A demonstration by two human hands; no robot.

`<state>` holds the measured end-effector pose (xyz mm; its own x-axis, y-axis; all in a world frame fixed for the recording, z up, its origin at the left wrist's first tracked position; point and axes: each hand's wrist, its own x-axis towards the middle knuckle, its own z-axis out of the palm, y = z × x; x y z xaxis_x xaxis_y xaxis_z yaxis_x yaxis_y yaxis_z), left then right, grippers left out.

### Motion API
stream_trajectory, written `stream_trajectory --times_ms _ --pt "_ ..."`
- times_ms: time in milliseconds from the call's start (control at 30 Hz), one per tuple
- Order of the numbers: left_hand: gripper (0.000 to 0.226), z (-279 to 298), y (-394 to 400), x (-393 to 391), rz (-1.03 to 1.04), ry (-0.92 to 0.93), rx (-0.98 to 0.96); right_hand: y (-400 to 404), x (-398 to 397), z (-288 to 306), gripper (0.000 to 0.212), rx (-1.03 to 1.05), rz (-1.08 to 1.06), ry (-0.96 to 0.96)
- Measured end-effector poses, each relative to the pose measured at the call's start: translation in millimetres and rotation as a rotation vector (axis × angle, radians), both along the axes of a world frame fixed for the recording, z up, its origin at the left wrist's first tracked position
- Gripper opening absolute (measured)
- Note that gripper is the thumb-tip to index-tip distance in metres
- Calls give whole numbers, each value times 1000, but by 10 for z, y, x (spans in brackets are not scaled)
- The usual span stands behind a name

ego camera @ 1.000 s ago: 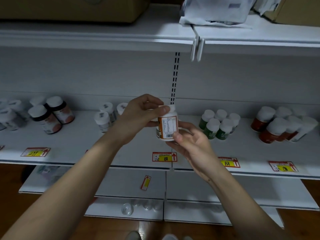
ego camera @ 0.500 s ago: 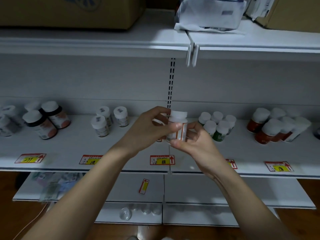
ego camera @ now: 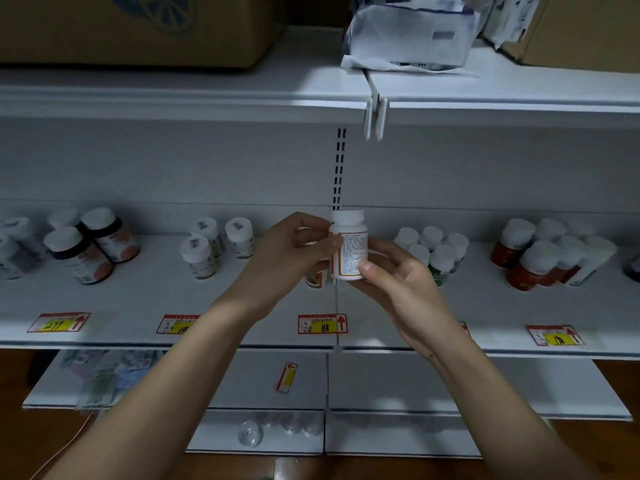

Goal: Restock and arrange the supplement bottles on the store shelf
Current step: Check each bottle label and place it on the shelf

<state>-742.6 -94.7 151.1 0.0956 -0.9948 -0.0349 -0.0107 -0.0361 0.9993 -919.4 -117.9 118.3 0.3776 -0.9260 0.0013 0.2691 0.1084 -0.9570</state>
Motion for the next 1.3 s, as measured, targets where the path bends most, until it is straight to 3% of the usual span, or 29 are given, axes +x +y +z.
stream_trajectory --times_ms 200,400,600,1000,1200,1300 --pt "48 31 41 -58 0 -142 -19 10 1 33 32 -196 -75 191" --pt "36 38 35 -87 24 -156 -15 16 12 22 34 -234 -99 275" --pt "35 2 33 -83 56 41 2 6 -13 20 29 -53 -46 66" --pt "36 12 140 -142 10 -37 21 132 55 -27 43 -224 -158 206" --pt "41 -18 145 -79 40 119 49 136 71 -12 26 -135 -144 126" --pt "36 -34 157 -40 73 176 59 136 62 -15 29 -55 -62 58"
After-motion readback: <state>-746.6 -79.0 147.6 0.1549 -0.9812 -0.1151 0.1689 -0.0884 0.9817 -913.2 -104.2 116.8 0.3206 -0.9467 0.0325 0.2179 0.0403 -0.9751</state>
